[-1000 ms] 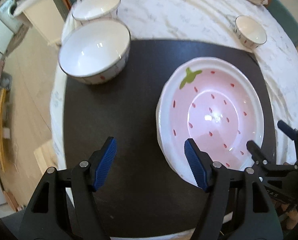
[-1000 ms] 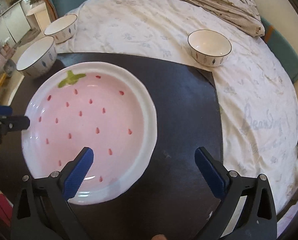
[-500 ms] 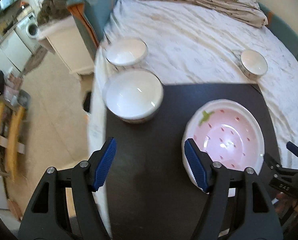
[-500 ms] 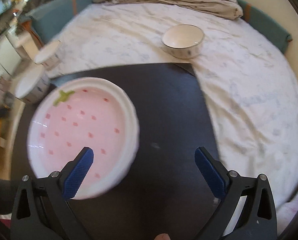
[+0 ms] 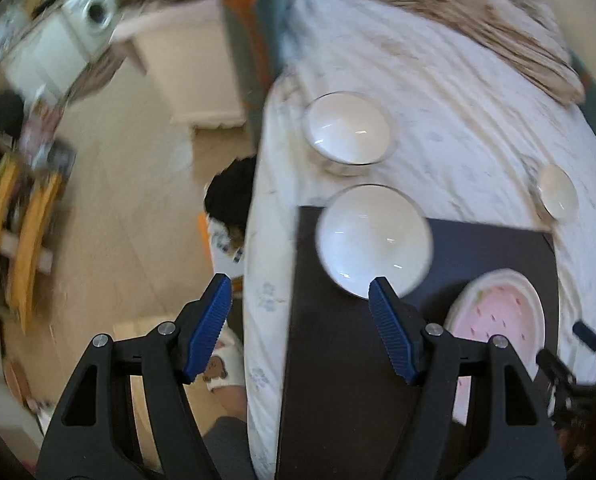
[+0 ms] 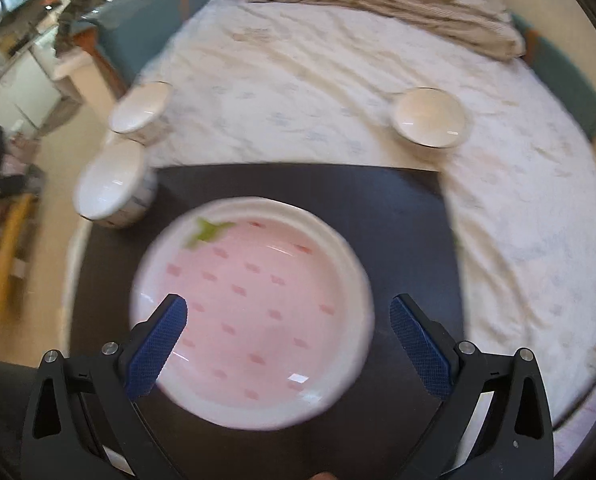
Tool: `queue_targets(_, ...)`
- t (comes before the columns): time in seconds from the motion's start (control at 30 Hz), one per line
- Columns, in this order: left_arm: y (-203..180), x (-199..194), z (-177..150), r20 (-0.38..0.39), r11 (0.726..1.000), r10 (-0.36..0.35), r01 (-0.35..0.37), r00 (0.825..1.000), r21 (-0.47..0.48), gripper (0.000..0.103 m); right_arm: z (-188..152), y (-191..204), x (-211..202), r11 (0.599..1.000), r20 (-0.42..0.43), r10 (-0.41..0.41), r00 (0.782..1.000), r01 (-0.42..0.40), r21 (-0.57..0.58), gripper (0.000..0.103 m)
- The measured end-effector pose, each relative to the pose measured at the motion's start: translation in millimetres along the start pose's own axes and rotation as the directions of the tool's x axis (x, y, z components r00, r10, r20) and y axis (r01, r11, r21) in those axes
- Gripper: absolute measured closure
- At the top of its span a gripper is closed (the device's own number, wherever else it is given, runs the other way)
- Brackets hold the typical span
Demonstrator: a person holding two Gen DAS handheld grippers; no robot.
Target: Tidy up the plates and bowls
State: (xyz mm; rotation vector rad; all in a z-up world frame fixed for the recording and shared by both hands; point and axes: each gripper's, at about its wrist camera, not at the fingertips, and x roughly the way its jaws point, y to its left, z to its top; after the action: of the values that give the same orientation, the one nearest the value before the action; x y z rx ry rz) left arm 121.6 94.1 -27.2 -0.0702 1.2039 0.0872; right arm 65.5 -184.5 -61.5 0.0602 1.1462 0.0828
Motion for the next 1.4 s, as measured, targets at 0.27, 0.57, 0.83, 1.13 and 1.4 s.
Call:
queue_targets(0.27,15,50,23,-0.119,0.982,-0.157,0.143,0.98,-0.12,0.036,56,53,33,0.983,-0.033,0.18,0.983,-0.179,0.034,0.002)
queue_targets(0.57,1,93,46,-0.212,0.98,-0.198,0.186,0.957,-0.074,0.042,94,73,89,0.954,-0.14,0.287,0.948,-0.269,0.134,0.033)
queue_targets(0.83,-8,122,45,-0.293,0.978,-0.207,0.2,0.933,-0.056,0.083,97,81,135,0.912,-0.22,0.39,0.894,-0.341,0.228,0.071)
queue_targets(1.13,-17,132,40,-0.313,0.989,-0.13,0.144,0.941,0.022,0.093,98,90,152,0.935,-0.231,0.332,0.914,-0.288,0.205,0.091)
queue_targets(1.4,-20,121,39,-0.284,0.989,-0.131,0.143,0.95,0.022,0.096,101,98,146,0.961,-0.243,0.273,0.931,-0.251,0.116,0.09)
